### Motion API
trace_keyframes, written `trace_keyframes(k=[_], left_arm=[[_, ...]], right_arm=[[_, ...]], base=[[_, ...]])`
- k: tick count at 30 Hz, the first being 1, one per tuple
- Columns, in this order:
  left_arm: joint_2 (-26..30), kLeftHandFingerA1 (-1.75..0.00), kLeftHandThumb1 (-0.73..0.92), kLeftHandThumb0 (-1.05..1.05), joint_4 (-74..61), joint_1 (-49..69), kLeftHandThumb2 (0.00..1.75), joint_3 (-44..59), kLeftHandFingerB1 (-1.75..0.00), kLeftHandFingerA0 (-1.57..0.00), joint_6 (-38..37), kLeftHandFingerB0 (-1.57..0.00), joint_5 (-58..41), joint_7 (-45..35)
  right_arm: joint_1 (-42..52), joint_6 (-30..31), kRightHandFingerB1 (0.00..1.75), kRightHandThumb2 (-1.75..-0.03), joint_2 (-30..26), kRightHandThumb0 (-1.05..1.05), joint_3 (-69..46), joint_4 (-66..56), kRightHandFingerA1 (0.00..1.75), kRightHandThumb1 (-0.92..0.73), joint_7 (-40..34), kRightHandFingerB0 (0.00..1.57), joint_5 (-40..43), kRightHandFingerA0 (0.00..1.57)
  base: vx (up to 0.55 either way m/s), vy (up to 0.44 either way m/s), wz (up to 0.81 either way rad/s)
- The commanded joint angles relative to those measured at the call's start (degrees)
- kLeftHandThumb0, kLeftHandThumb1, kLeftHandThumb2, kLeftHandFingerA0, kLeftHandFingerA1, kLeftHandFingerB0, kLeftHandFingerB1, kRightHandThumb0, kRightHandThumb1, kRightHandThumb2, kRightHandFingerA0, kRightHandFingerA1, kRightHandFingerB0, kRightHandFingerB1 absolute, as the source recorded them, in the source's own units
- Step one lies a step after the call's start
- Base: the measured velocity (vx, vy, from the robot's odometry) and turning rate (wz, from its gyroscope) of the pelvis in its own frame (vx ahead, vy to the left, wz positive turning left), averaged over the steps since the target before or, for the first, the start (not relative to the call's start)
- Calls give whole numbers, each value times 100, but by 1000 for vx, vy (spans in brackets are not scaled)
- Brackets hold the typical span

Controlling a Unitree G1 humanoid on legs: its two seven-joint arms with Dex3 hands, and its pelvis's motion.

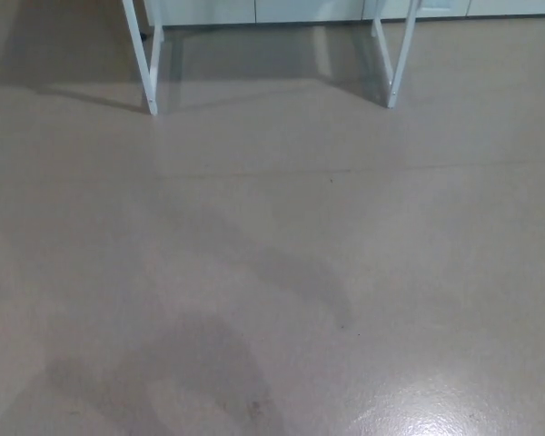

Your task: The robot picks up a bottle from a person using its left hand and walk towards the table in frontand put the bottle on the table.

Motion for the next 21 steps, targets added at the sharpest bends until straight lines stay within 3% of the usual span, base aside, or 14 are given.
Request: trace_keyframes(k=[1,17,20,21], left_arm=[[86,-43,63,-30,126,26,59,110,-34,-50,-395,-31,-144,-187],[139,-44,62,-33,225,53,59,-16,-33,-51,-479,-29,-17,-114],[70,-41,56,-43,116,174,57,145,-30,-39,-690,-20,-219,-224],[11,-46,44,-55,-100,322,71,219,-36,-25,-861,-10,-335,-401]], right_arm=[[62,-326,40,-60,-113,-38,-63,113,48,-67,-86,51,86,65],[141,-446,41,-60,-116,-38,3,229,50,-67,-46,51,26,67],[237,-444,42,-61,-87,-39,-42,133,54,-67,-26,53,95,68],[334,-473,43,-60,-109,-39,-28,60,54,-67,-4,54,85,68]], base=[[0,0,0],[0,0,0],[0,0,0],[0,0,0]])
